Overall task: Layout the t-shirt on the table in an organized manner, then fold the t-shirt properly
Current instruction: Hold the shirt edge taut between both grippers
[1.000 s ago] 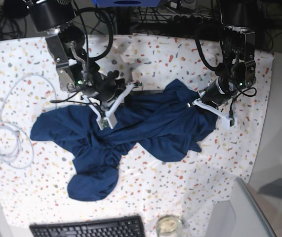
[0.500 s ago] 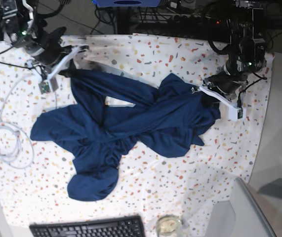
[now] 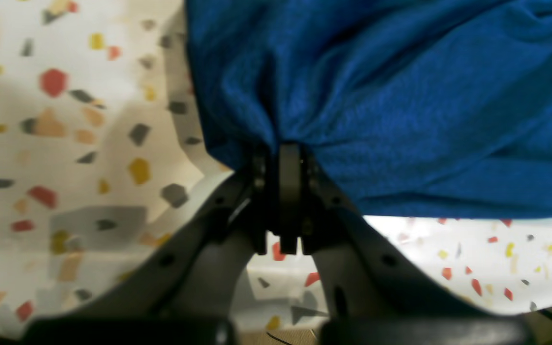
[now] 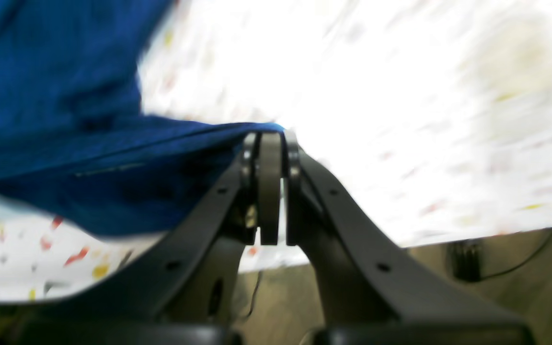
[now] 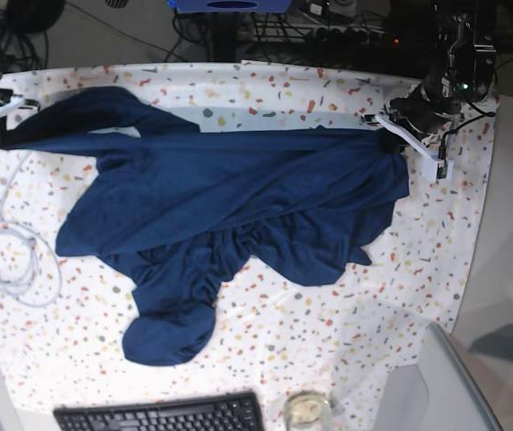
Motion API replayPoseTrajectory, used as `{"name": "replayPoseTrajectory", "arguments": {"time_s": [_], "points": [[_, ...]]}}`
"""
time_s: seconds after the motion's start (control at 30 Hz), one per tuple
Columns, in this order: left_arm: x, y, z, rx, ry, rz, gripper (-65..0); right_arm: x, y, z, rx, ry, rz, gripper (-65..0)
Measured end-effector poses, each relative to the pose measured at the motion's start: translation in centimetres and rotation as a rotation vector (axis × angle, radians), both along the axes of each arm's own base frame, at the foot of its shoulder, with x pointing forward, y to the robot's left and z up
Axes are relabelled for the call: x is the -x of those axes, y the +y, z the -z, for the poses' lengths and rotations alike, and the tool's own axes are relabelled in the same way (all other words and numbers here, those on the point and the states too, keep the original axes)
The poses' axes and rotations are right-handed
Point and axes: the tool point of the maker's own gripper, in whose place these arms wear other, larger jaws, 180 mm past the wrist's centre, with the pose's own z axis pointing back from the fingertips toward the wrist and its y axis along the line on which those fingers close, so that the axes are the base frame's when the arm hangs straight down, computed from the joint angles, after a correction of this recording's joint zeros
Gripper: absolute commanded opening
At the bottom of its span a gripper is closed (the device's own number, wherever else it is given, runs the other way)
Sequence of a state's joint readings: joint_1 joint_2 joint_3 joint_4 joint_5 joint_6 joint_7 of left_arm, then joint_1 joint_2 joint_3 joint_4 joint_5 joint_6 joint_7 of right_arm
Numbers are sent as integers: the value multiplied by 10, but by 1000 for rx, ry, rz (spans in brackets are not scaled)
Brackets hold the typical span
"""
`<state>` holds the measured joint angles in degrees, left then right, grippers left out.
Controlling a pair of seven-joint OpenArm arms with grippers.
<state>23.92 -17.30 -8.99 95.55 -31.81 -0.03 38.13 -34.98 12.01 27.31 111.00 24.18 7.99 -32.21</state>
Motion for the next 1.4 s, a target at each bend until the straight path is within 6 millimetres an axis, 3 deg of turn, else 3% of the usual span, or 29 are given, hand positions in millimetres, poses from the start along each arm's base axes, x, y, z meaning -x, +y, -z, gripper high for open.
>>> {"name": "replayPoseTrajectory", "arguments": {"time_s": [0.17, 0.43, 0.57, 0.67, 0.73, 0.77, 0.9, 0.97, 1.0, 1.13, 1.27, 1.4], "points": [[5, -7, 7, 23, 15, -22, -650, -9, 15, -14, -4, -45, -30, -650], [6, -14, 9, 39, 15, -31, -650, -72, 110, -28, -125, -157, -268, -650], [7, -27, 11, 47, 24, 10, -650, -121, 172, -46, -158, -241, -463, -650], [9, -35, 13, 63, 31, 21, -650, -137, 213, -11, -213, -113, -561, -612], [10, -34, 14, 57, 34, 28, -650, -141, 223, 19, -212, 6, -564, -522], [10, -33, 14, 54, 34, 25, -650, -139, 227, 24, -218, 37, -577, -455], [11, -33, 14, 57, 33, 20, -650, -127, 226, 3, -205, -3, -598, -212], [13, -30, 14, 53, 38, 16, -650, -113, 212, -12, -221, -59, -558, -209], [14, -30, 15, 51, 42, 15, -650, -100, 199, -8, -212, -42, -518, -218], [16, -31, 16, 55, 44, 16, -650, -43, 156, 29, -209, 115, -363, -222], [16, -29, 16, 50, 46, 17, -650, -23, 134, 47, -215, 166, -283, -219], [14, -32, 15, 53, 42, 21, -650, -4, 123, 89, -229, 293, -236, -219]]}}
